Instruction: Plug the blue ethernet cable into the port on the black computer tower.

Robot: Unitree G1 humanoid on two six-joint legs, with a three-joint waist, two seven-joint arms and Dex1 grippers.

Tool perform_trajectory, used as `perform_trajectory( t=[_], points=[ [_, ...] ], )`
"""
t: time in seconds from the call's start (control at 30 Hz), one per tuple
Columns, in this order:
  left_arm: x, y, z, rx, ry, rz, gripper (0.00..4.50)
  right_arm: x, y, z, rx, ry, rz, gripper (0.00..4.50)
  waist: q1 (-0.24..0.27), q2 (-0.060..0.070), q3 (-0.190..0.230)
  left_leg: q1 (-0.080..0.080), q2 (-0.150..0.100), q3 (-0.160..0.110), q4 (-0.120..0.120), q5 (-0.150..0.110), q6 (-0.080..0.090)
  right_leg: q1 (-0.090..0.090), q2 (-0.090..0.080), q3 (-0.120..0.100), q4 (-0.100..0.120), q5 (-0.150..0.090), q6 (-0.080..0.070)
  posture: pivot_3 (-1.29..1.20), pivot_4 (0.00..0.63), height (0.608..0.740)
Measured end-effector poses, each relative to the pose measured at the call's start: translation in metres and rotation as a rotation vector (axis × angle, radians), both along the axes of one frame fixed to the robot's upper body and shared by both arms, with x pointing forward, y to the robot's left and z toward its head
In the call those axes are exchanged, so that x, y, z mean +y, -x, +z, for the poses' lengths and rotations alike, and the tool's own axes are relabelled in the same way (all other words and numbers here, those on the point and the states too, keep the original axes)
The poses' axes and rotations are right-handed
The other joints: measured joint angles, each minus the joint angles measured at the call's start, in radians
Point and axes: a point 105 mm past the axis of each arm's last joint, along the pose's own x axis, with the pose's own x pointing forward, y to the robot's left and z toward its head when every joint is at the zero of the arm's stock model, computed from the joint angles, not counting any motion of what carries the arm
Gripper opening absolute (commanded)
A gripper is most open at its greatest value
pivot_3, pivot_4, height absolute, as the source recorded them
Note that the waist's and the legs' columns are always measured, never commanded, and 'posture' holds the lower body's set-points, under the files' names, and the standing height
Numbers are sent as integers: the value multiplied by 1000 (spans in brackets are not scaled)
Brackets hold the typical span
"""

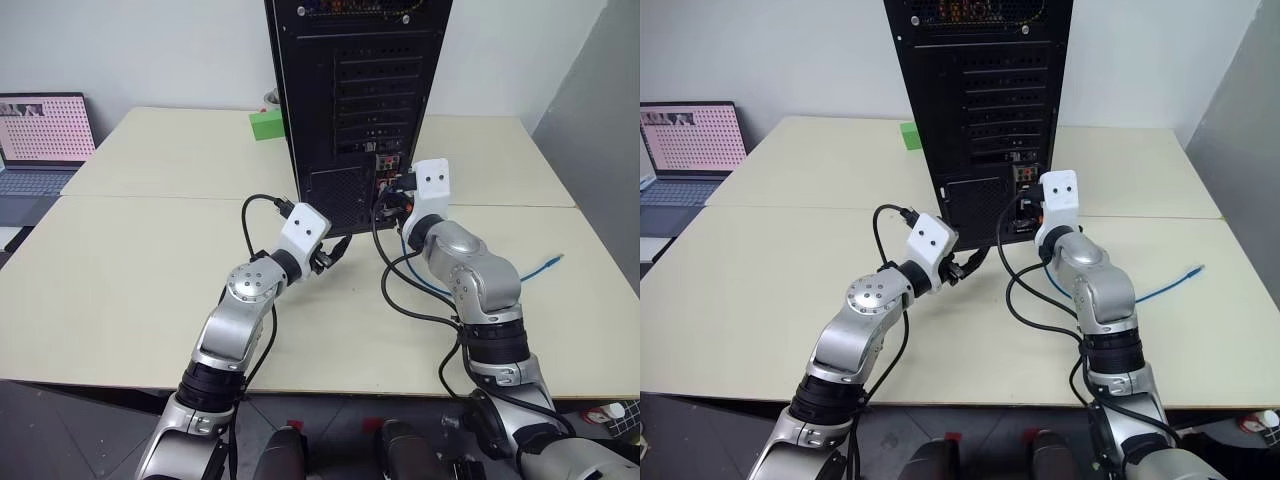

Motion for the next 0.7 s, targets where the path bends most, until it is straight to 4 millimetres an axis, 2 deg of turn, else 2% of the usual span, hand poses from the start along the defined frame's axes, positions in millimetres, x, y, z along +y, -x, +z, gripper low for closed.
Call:
perform_trajectory(
  t=[0.7],
  points=[
    [-1,0,0,-1,0,-2,3206,-2,-5,-4,-6,30,-3,0,-5,0,0,0,0,0,0,0,0,0,0,0,0,0,0,0,150,740]
  ],
)
